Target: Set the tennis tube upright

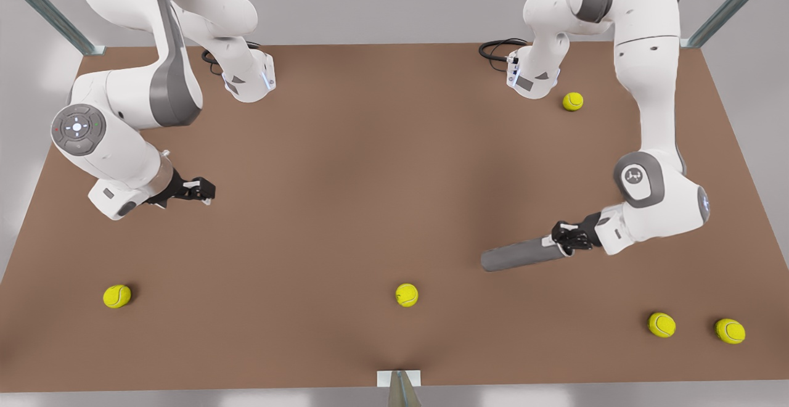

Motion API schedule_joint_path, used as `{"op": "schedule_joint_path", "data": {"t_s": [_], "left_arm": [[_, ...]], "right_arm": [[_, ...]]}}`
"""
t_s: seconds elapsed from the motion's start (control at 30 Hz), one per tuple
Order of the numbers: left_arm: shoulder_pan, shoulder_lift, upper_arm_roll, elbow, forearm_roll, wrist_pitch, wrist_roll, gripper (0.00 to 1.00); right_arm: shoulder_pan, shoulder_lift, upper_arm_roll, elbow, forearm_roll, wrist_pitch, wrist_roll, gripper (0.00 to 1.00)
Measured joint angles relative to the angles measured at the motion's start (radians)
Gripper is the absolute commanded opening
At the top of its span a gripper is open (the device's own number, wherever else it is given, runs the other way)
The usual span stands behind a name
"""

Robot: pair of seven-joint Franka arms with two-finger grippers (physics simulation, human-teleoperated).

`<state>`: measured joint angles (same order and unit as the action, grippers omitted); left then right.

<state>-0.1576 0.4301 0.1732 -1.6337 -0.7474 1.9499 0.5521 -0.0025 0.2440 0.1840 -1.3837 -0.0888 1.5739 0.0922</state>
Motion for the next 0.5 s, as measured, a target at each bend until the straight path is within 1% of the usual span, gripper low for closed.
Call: {"op": "schedule_joint_path", "data": {"t_s": [0.3, 0.43, 0.5], "left_arm": [[0.0, -0.092, 0.026, -0.029, 0.247, -0.013, -0.027, 0.21], [0.001, -0.127, 0.049, -0.034, 0.352, -0.09, -0.044, 0.21], [-0.002, -0.132, 0.049, -0.034, 0.406, -0.097, -0.072, 0.21]], "right_arm": [[0.001, 0.0, 0.001, 0.0, 0.0, 0.0, 0.0, 1.0], [0.003, 0.0, 0.0, 0.0, 0.0, 0.0, 0.001, 1.0], [0.002, 0.0, 0.001, 0.0, 0.0, 0.0, 0.001, 1.0]]}}
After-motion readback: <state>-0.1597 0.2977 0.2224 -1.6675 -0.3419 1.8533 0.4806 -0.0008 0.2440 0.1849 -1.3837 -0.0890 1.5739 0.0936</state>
